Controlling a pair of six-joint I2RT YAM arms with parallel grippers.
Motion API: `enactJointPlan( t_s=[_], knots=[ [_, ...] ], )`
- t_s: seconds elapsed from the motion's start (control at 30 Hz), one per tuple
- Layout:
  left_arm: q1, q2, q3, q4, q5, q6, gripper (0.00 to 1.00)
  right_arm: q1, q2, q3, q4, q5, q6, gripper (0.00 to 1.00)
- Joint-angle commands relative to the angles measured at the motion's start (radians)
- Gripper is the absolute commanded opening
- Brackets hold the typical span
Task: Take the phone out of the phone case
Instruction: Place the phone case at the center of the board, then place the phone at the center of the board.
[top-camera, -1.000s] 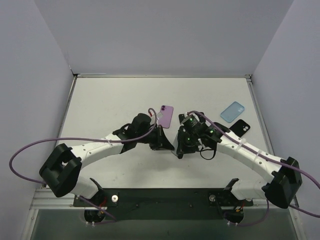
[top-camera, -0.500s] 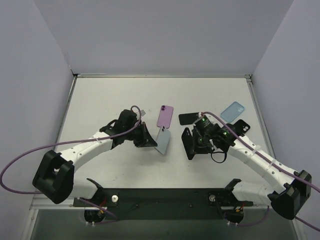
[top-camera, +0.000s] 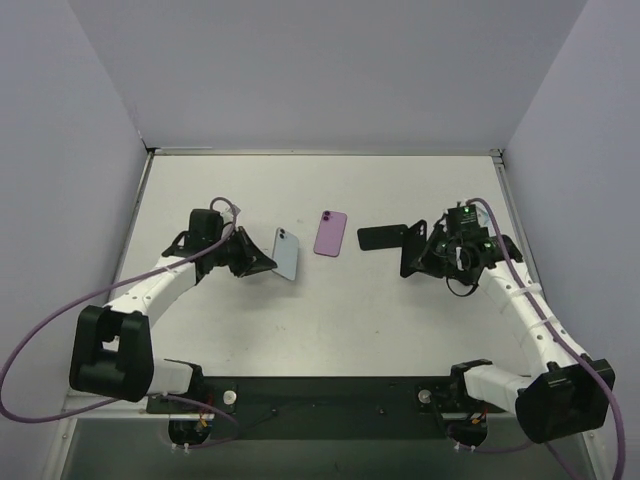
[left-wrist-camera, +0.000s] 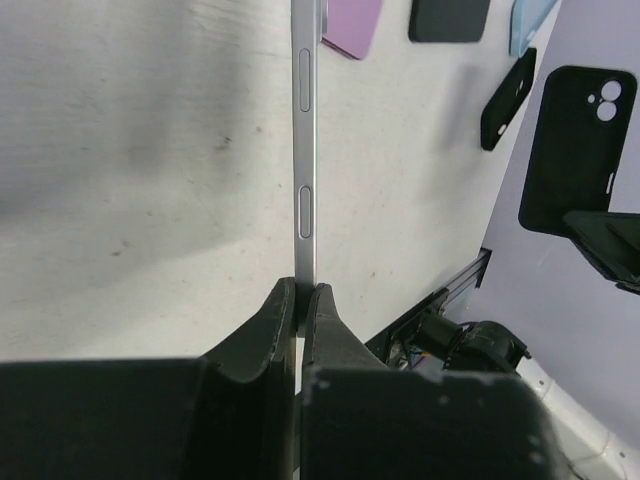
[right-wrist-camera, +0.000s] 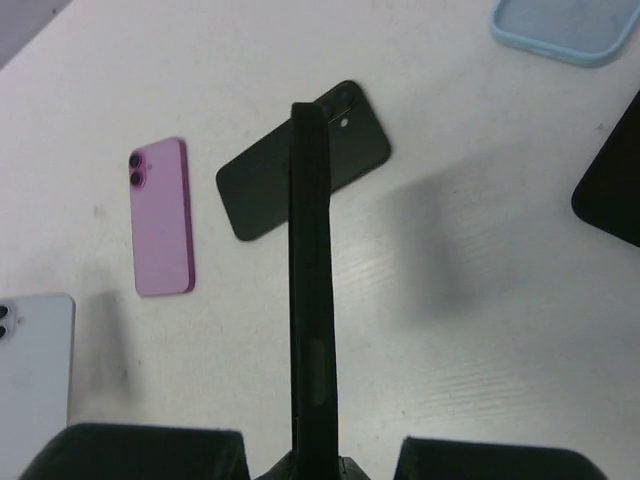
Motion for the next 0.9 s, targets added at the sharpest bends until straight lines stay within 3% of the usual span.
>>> enactJointPlan(
  t_s=[0.0,0.1,0.2,0.37,0.47,0.63,0.67,0.73,0.77,0.87],
  knots=[
    [0.082,0.066,-0.034,0.141,0.14,0.026,0.0,-0.148,-0.018,-0.122,0.198,-0.181,0.032,0.0],
    [0.111,0.102,-0.047,0.181,0.155,0.024,0.0,-0.231,-0.021,-0.208,0.24,-0.205,0.034,0.0],
    [0.123,0.142,-0.056,0.208,0.154,0.024,0.0,-0.281,-0.021,-0.292,0.26,-0.212,0.021,0.09],
    [0.131,0.202,-0.071,0.228,0.143,0.019,0.0,-0.324,-0.038,-0.384,0.223,-0.156,0.017,0.46],
    [0.13,0.203,-0.071,0.203,0.126,0.024,0.01,-0.324,-0.108,-0.391,0.163,-0.066,0.018,0.61],
    [0.13,0.185,-0.034,0.086,0.067,0.085,0.33,-0.324,-0.22,-0.314,0.001,0.09,-0.011,0.75],
    [0.13,0.173,-0.033,0.061,0.053,0.091,0.49,-0.324,-0.251,-0.3,-0.039,0.124,-0.015,0.75],
    [0.13,0.153,-0.031,0.038,0.045,0.104,0.64,-0.324,-0.28,-0.259,-0.072,0.147,-0.028,0.75],
    [0.128,0.13,-0.031,0.015,0.036,0.108,0.79,-0.326,-0.303,-0.247,-0.104,0.176,-0.029,0.75],
    [0.125,0.07,-0.019,-0.063,0.028,0.16,0.93,-0.324,-0.343,-0.19,-0.16,0.209,-0.04,0.76]
  ],
)
